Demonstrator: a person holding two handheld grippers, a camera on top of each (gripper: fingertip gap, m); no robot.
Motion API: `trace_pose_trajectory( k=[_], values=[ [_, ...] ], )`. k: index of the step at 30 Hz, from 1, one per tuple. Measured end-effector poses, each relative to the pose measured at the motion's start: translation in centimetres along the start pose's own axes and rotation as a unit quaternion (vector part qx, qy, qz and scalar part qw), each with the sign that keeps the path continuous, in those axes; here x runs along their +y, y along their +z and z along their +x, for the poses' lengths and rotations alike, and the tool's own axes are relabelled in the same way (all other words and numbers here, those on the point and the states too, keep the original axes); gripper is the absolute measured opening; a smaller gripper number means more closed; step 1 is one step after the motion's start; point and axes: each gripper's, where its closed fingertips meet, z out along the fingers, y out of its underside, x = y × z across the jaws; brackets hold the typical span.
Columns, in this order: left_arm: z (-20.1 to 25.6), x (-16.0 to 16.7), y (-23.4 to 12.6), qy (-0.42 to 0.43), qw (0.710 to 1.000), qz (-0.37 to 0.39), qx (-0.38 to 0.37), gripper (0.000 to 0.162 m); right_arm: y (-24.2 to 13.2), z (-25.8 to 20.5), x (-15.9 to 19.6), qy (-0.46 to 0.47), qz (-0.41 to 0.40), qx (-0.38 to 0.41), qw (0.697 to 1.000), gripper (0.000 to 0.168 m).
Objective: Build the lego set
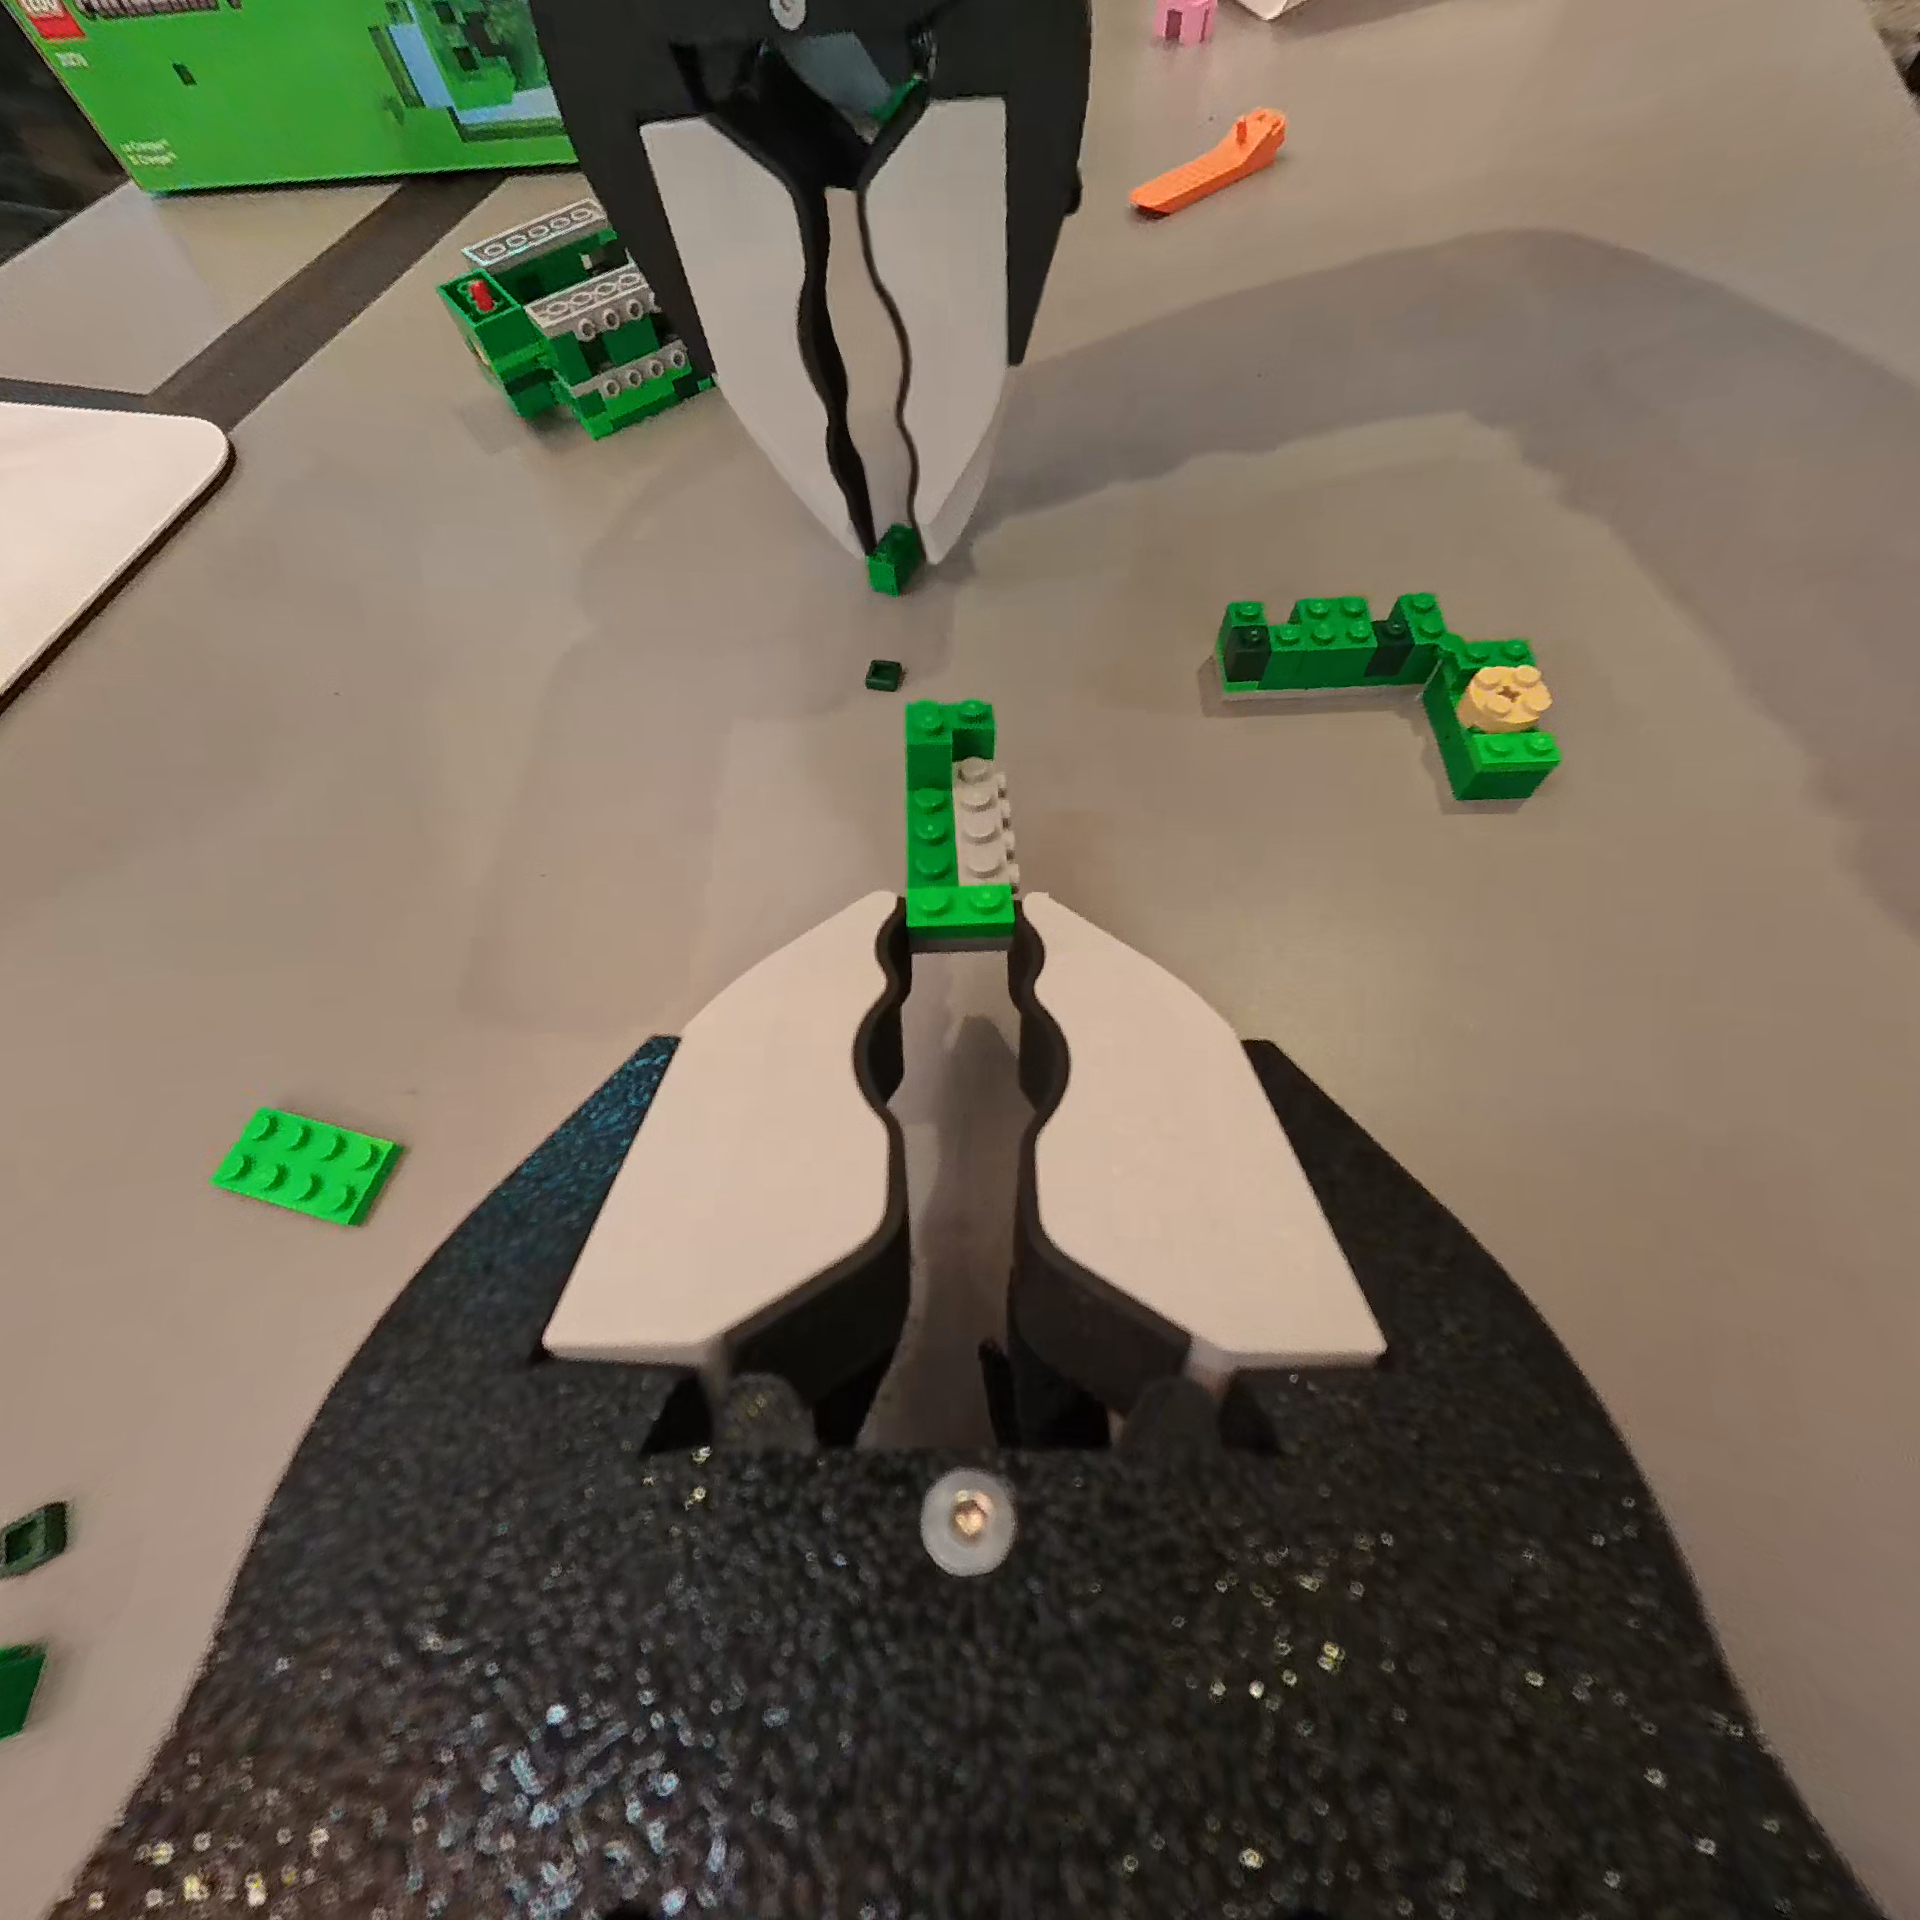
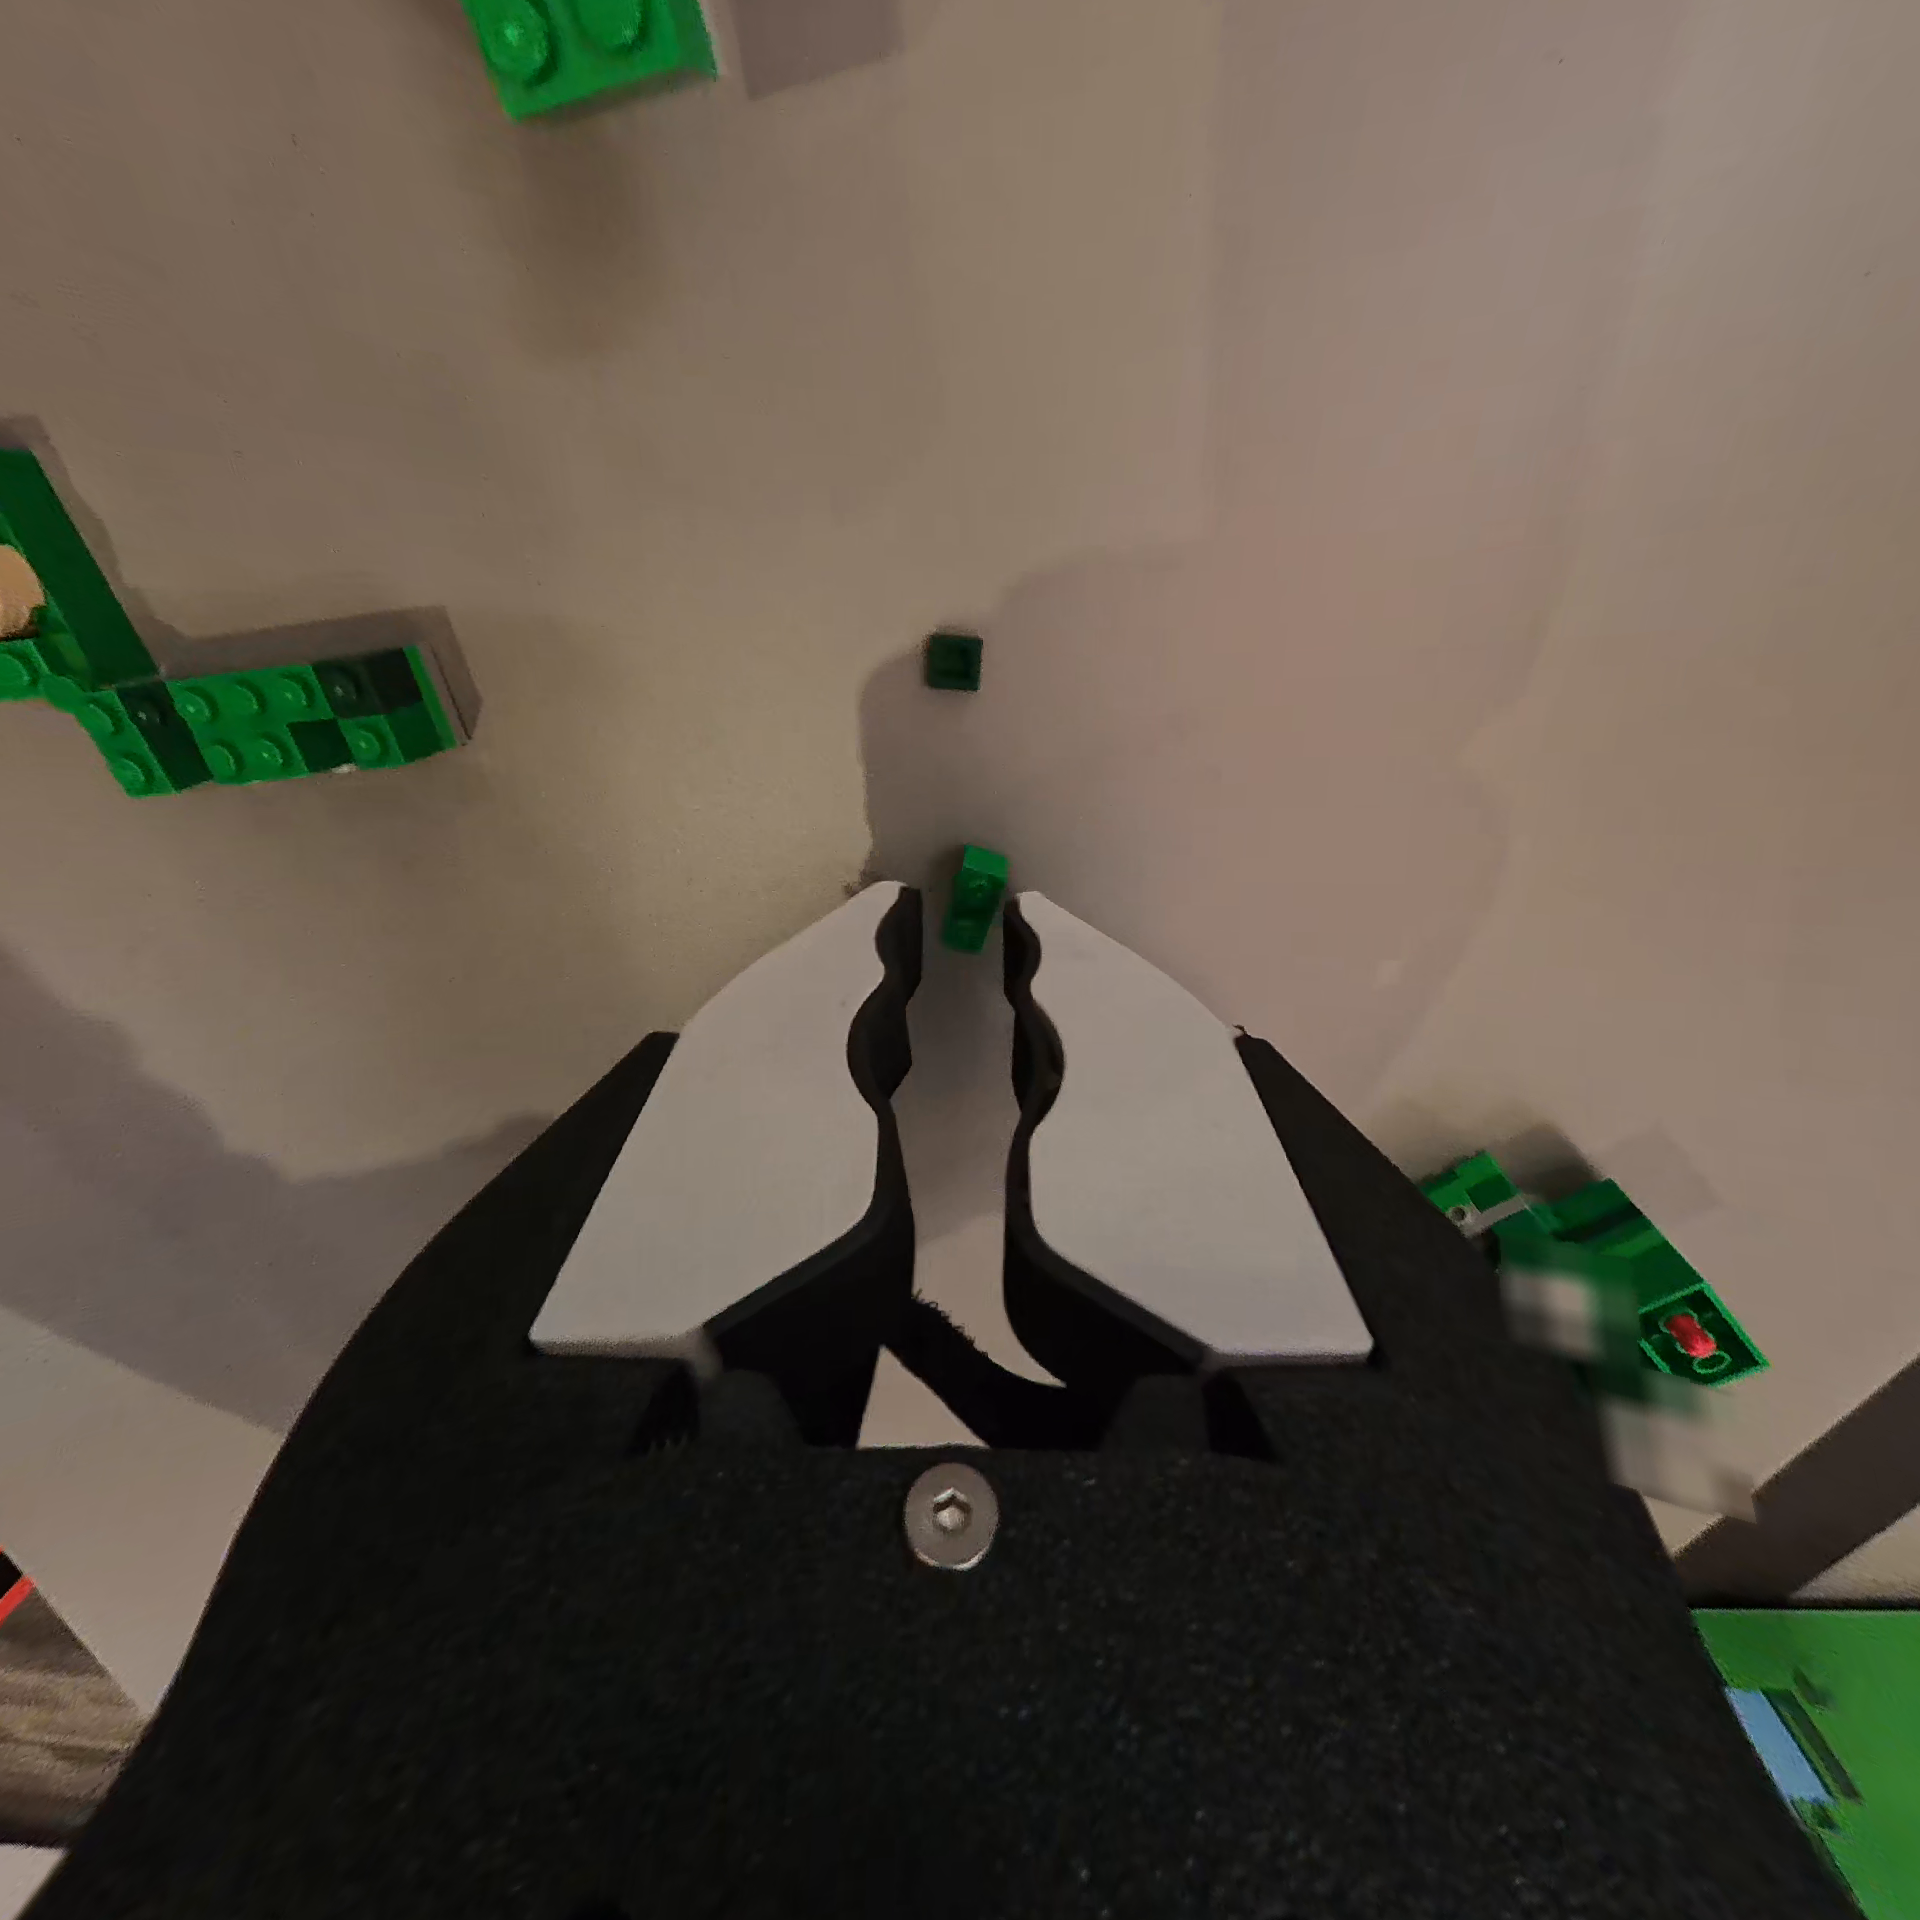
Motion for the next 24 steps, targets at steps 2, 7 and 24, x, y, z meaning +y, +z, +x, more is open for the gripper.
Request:
trace_pose_trajectory(
  k=[2, 7, 24],
  values=[
    [0.0, 0.0, 0.0, 0.0, 1.0, 0.0, 0.0, 0.017, -0.2, -0.2, -0.1, 0.002, 0.004, -0.005, 1.0, 0.018],
    [0.1, 0.1, 0.1, 0.003, 1.0, -0.005, 0.001, 0.017, -0.6, -0.1, -0.4, 0.028, 0.028, 0.009, 0.999, 0.018],
    [0.2, 0.1, 0.1, 0.003, 1.0, -0.006, 0.004, 0.017, -5.3, -1.2, -7.9, -0.028, 0.181, 0.012, 0.983, 0.007]
  ],
)
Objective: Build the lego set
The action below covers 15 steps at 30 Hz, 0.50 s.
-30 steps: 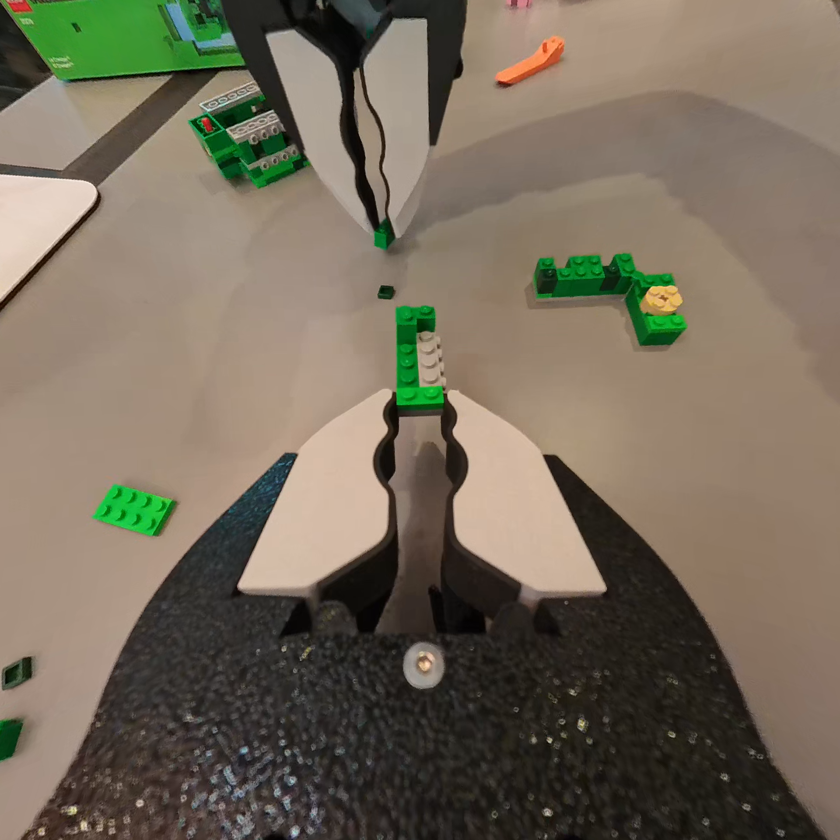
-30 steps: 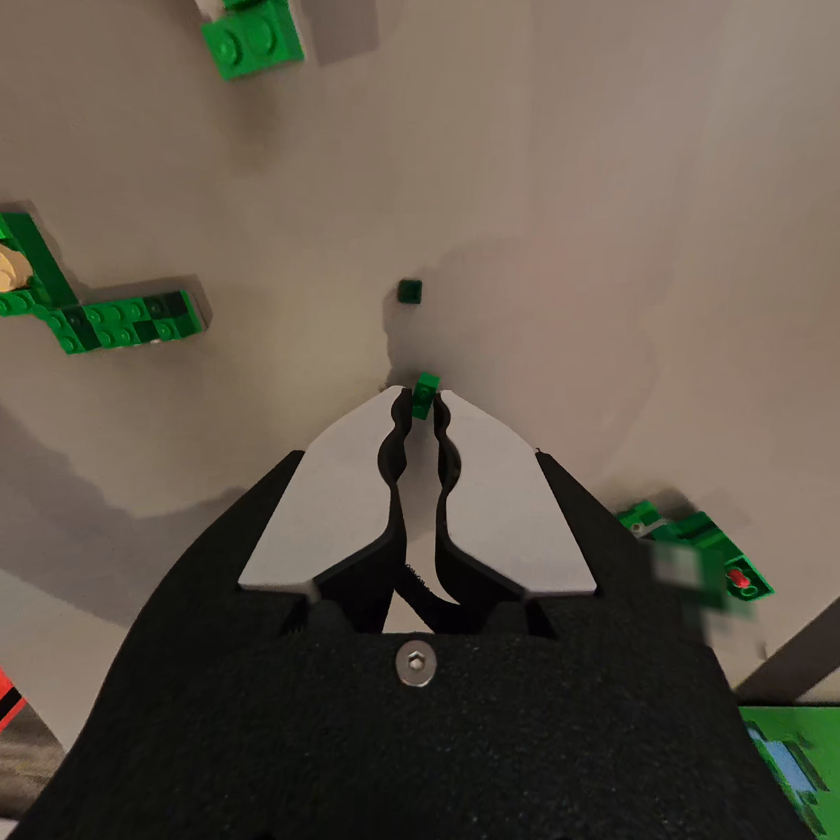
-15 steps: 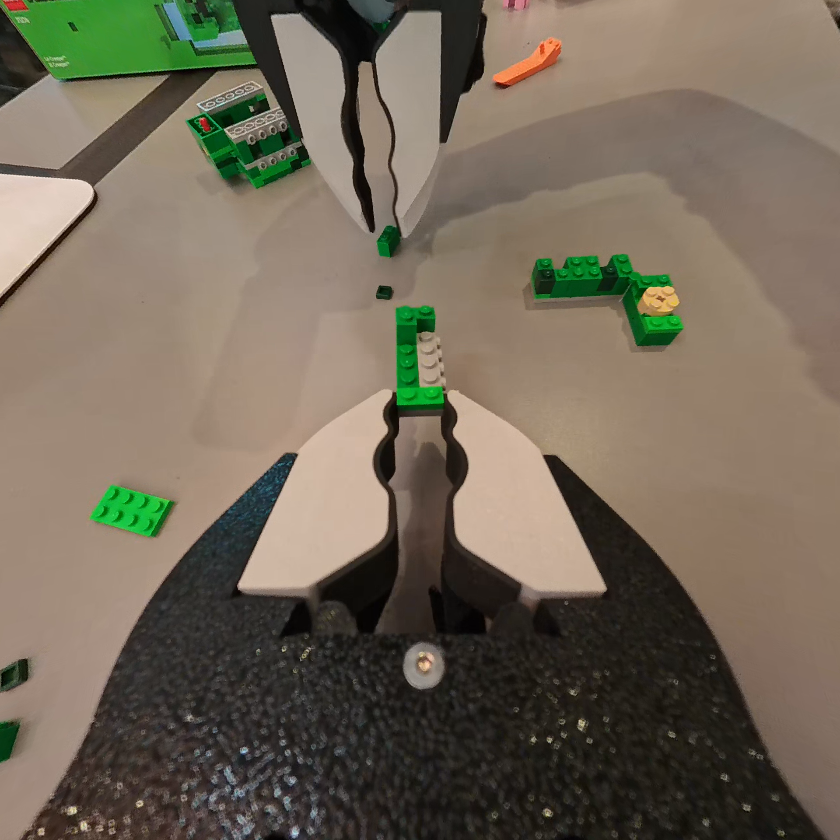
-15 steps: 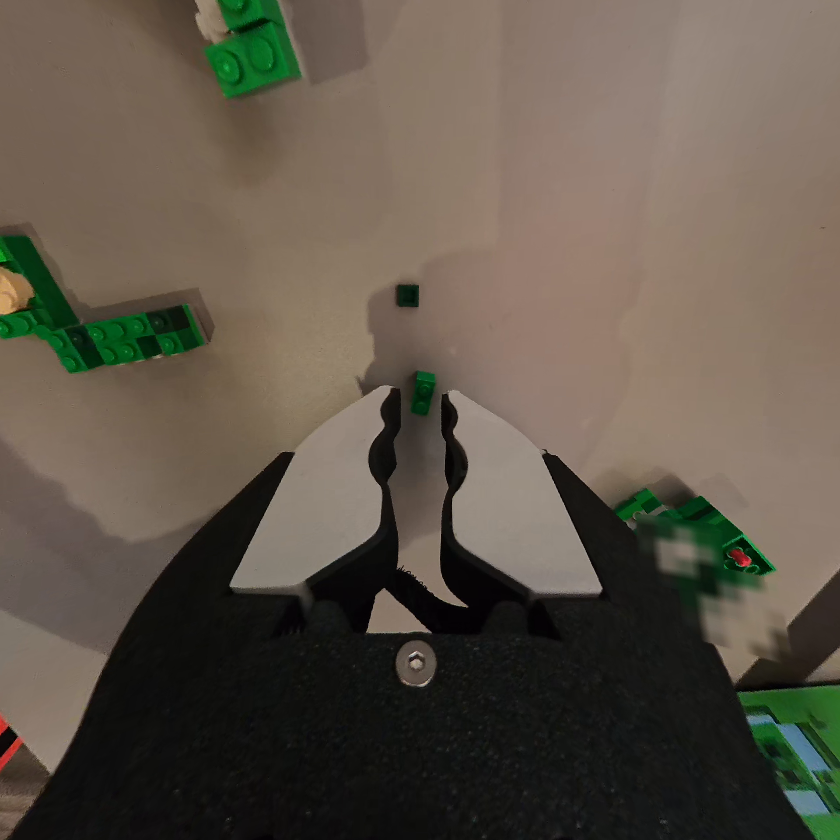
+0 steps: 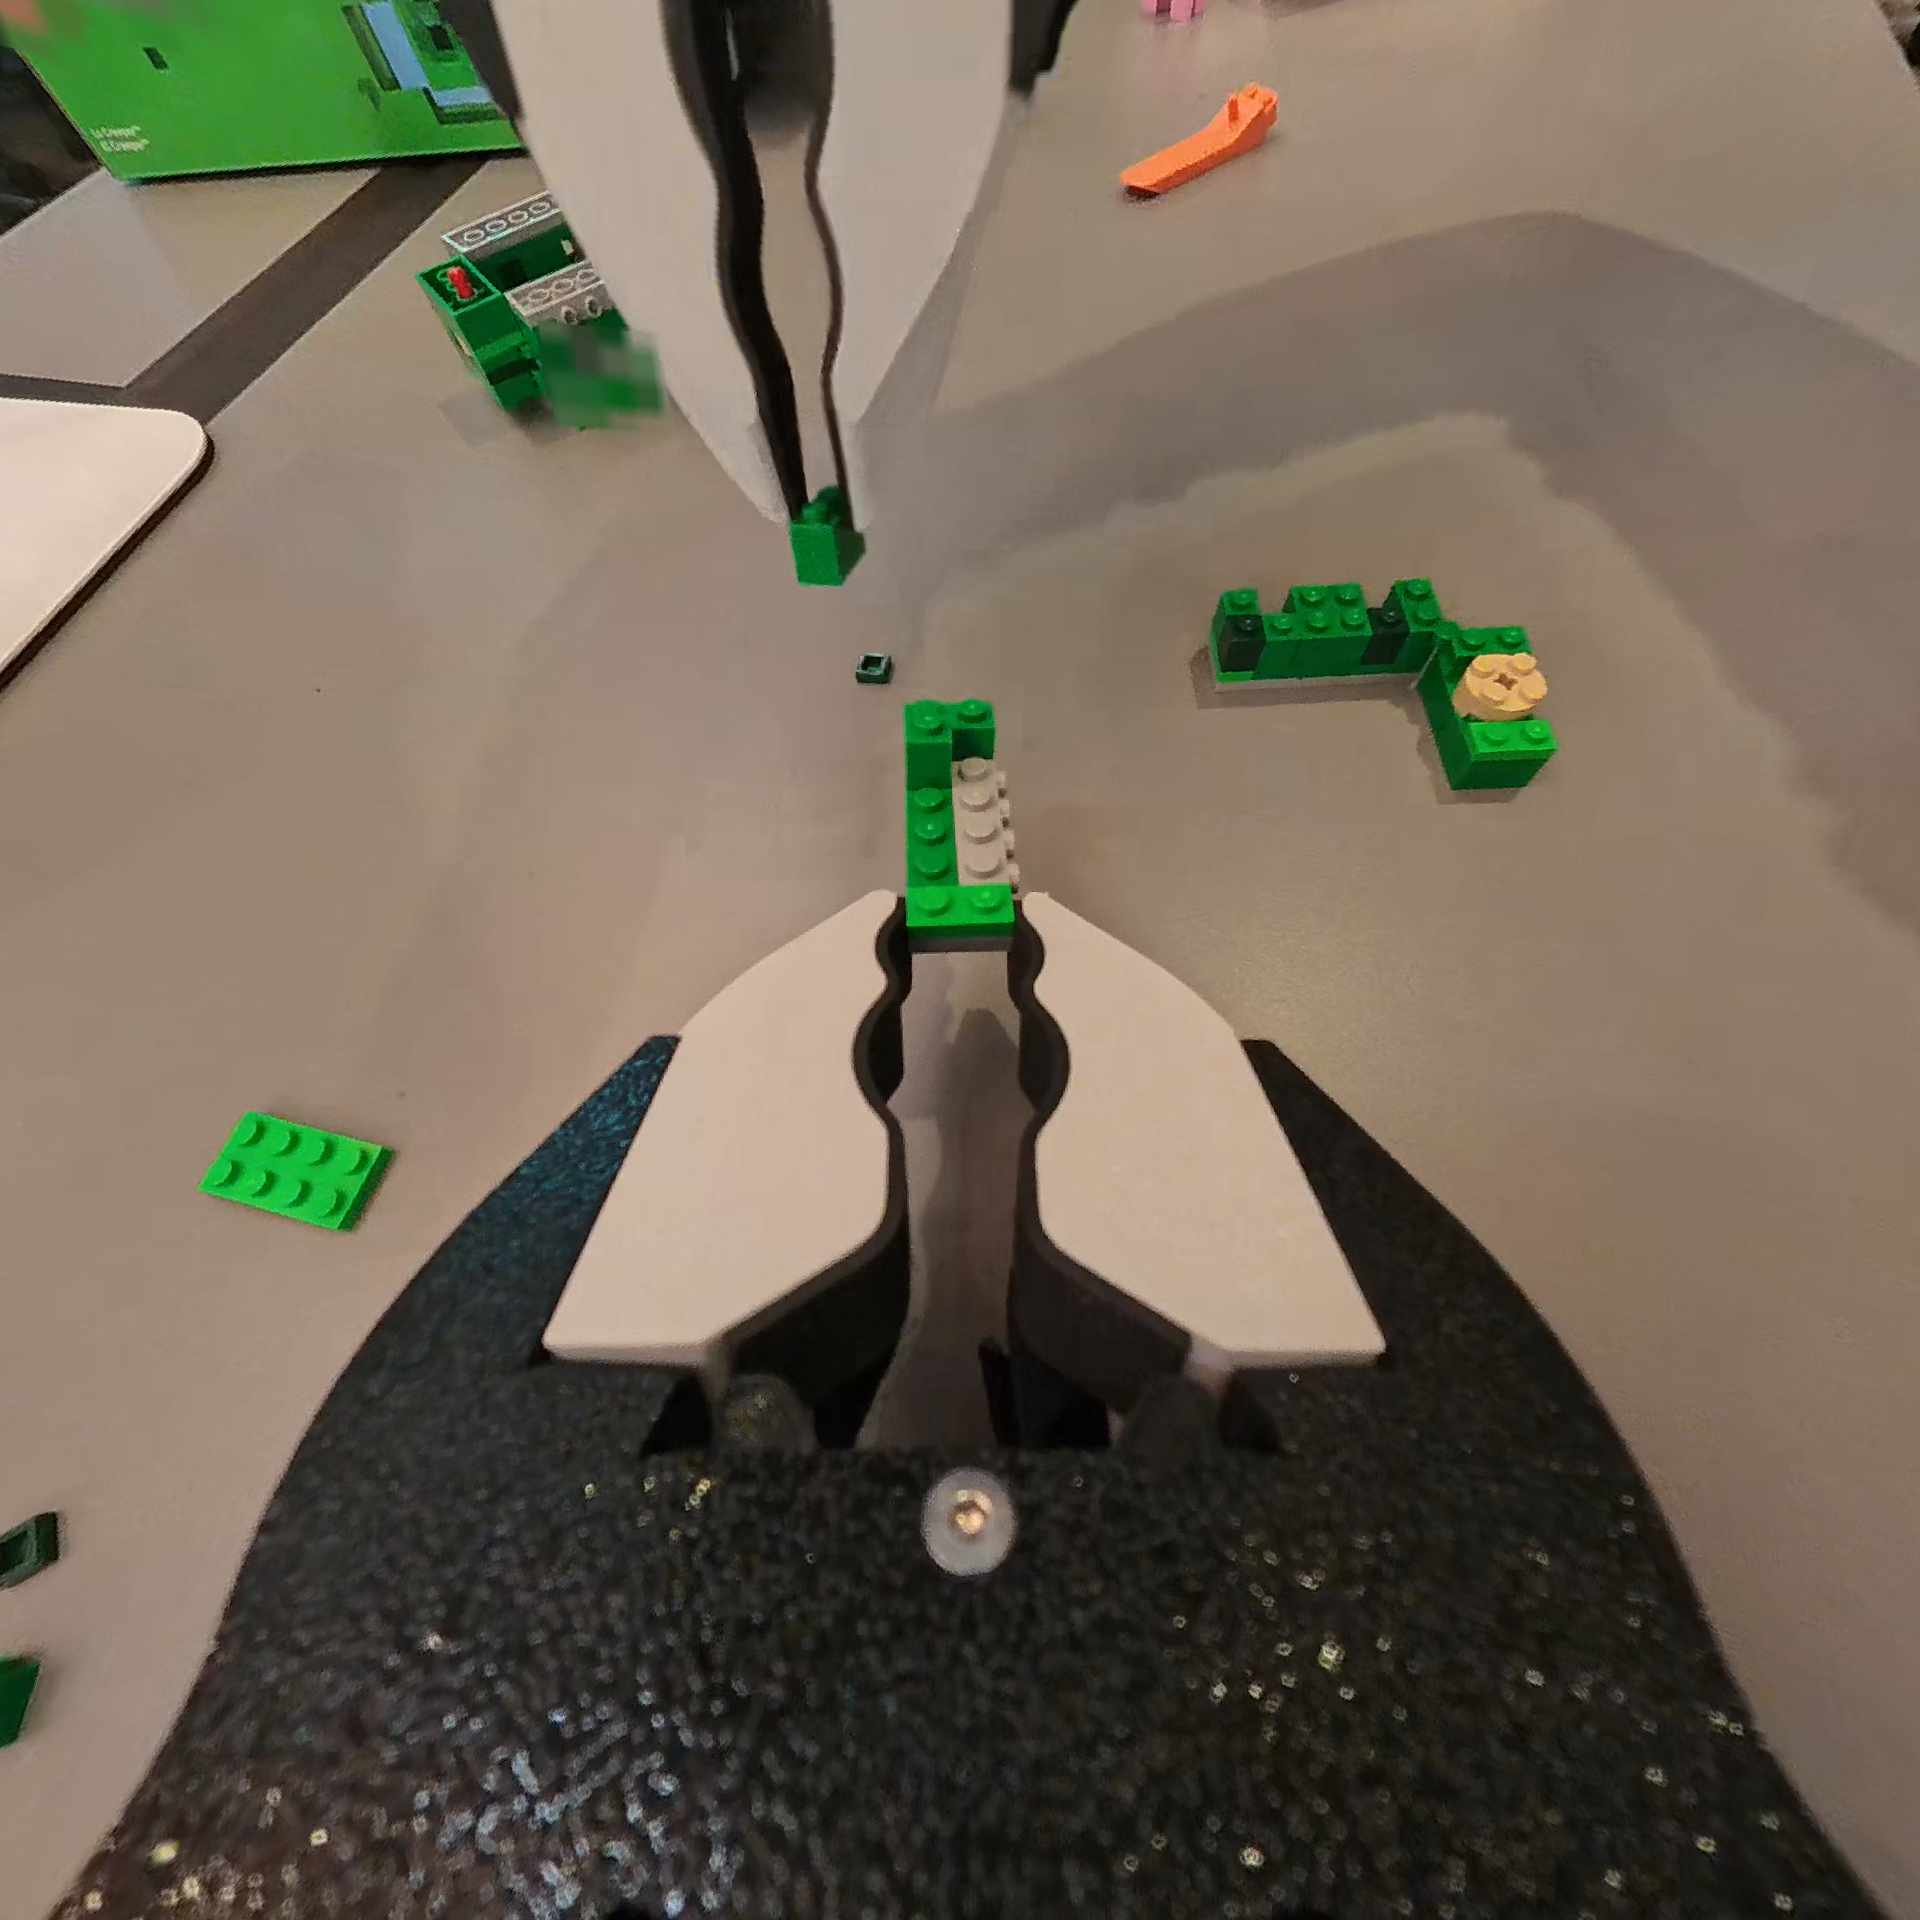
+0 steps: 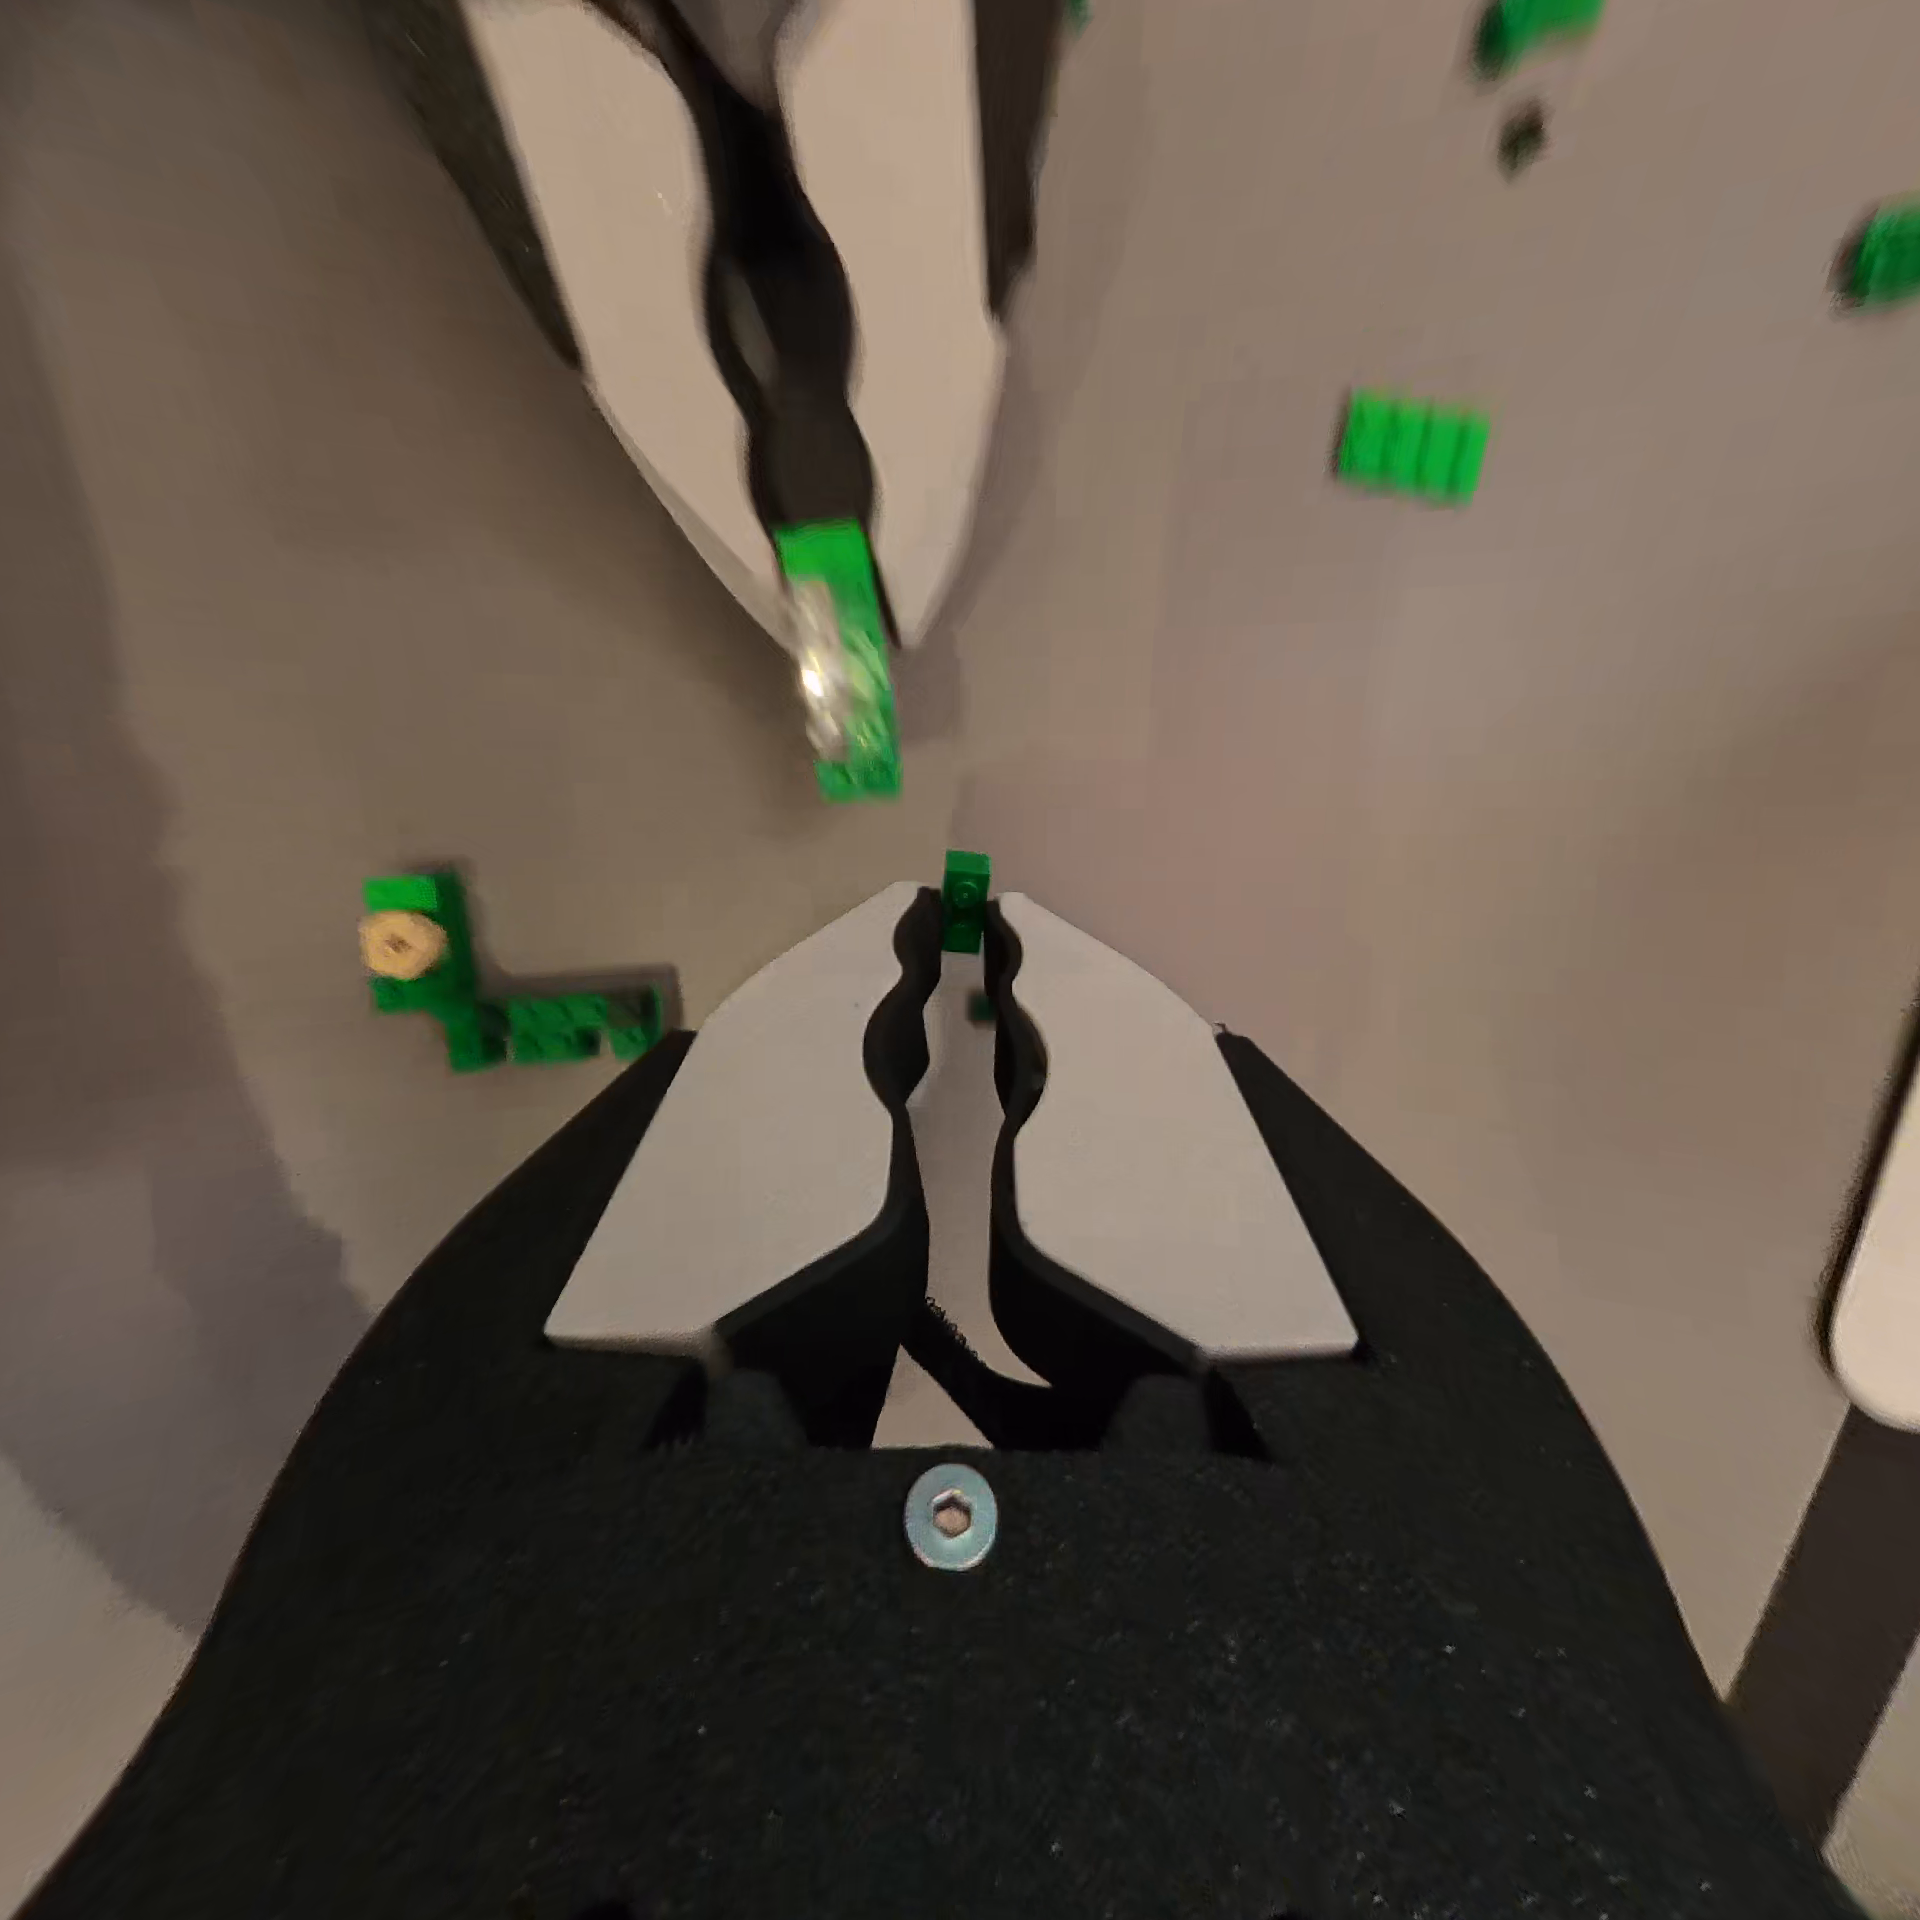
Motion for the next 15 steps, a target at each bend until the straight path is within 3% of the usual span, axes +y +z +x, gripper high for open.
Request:
trace_pose_trajectory(
  k=[4, 15],
  values=[
    [0.0, 0.0, 0.0, -0.001, 1.0, 0.002, 0.002, 0.017, 0.6, -1.7, -3.2, -0.077, 0.015, -0.008, 0.997, 0.007],
    [0.0, -0.2, -0.1, -0.004, 1.0, 0.007, 0.003, 0.017, 2.6, -1.9, -3.4, -0.099, -0.021, -0.006, 0.995, 0.008]
  ],
)
